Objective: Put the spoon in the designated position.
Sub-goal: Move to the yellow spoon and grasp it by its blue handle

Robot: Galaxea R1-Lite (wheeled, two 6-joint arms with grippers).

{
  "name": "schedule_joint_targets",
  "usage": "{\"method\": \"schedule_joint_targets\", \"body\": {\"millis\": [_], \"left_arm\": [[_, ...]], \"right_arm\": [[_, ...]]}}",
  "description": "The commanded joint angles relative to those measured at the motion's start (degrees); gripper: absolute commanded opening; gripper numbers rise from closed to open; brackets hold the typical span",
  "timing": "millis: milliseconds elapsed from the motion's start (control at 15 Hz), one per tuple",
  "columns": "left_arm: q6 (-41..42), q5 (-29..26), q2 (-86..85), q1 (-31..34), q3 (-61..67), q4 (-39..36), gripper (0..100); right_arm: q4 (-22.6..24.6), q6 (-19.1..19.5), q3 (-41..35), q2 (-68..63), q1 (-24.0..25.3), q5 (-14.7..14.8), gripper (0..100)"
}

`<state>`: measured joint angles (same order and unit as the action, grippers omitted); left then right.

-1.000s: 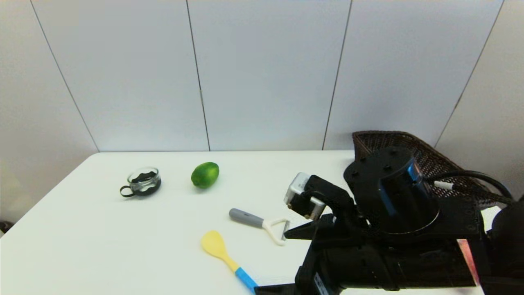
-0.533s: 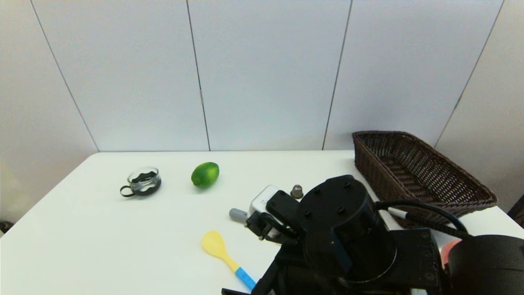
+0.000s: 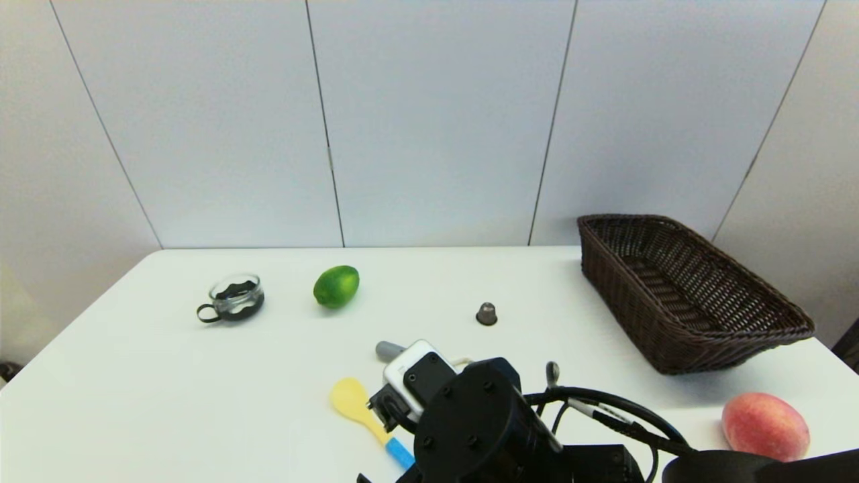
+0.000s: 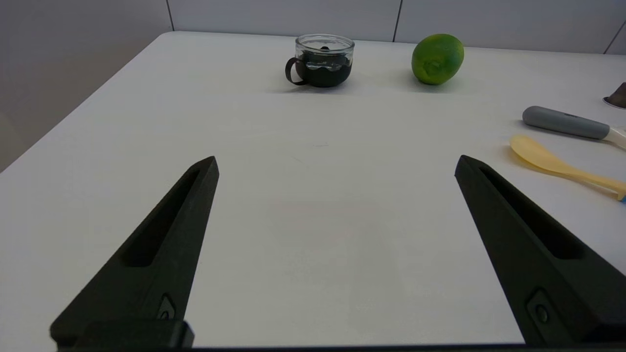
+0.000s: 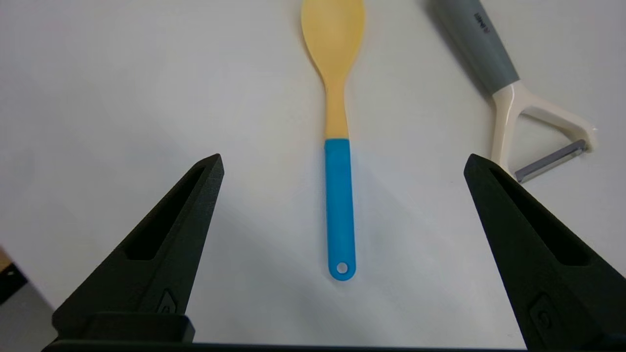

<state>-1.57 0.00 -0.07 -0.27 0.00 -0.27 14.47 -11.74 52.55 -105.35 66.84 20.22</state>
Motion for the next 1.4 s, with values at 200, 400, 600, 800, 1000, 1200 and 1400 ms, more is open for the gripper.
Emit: {"method": "schedule_joint_targets", "body": {"millis": [200, 400, 600, 800, 1000, 1200, 1400], "left_arm": [[-0.01, 0.0, 0.07, 0.0, 0.09, 0.09, 100], [-0.1, 0.0, 0.07, 0.0, 0.09, -0.08, 100], [-0.01, 0.0, 0.07, 0.0, 0.09, -0.08, 100], [-0.01, 0.0, 0.07, 0.0, 0.09, 0.09, 100], [-0.01, 0.0, 0.07, 0.0, 0.09, -0.08, 100], [-0.1, 0.0, 0.07, 0.0, 0.09, -0.08, 100], [-0.1, 0.0, 0.07, 0.0, 0.09, -0.08, 100]], "right_arm": [[0.3, -0.21, 0.97, -4.69, 0.92, 5.79, 100], [0.3, -0.92, 1.85, -6.62, 0.92, 6.14, 100], [-0.41, -3.47, 3.43, -9.08, 2.07, 6.06, 100], [0.21, -4.43, 4.14, -10.75, 3.82, 6.06, 100], [-0.06, -5.31, 4.75, -12.07, 4.35, 6.23, 100], [0.3, -5.84, 4.93, -11.9, 3.56, 6.32, 100], [0.3, -6.28, 6.95, -10.4, 1.98, 6.23, 100]]}}
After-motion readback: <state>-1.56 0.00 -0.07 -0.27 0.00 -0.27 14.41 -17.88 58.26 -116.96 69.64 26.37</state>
